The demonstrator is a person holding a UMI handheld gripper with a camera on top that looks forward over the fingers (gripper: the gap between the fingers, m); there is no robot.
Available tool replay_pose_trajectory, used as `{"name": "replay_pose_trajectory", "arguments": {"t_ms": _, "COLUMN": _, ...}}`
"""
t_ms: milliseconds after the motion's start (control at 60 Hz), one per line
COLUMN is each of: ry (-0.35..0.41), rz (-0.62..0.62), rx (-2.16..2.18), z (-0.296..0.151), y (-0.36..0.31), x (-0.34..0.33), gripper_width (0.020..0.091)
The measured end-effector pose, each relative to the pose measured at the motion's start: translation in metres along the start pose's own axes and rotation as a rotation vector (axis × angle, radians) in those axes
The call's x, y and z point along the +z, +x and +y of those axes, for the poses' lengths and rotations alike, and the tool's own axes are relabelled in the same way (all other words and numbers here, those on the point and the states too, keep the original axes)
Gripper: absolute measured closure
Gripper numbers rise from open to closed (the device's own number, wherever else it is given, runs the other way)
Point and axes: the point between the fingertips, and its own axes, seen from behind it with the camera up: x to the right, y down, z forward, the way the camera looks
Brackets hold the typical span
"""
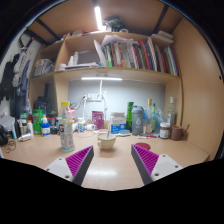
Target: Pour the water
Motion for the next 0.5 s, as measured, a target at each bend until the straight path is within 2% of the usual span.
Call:
{"name": "replay_pose_trajectory", "arguments": {"t_ms": 233, "ry": 0.022, "rz": -0.022, "rx": -0.014, "z": -0.006, "y": -0.013, "x": -0.01, "gripper_width": 0.0252}}
{"name": "replay_pose_trajectory", "arguments": {"t_ms": 500, "ry": -0.007, "rz": -0.075, "rx": -0.015, "z": 0.001, "y": -0.048, "x": -0.003, "gripper_width": 0.0252}}
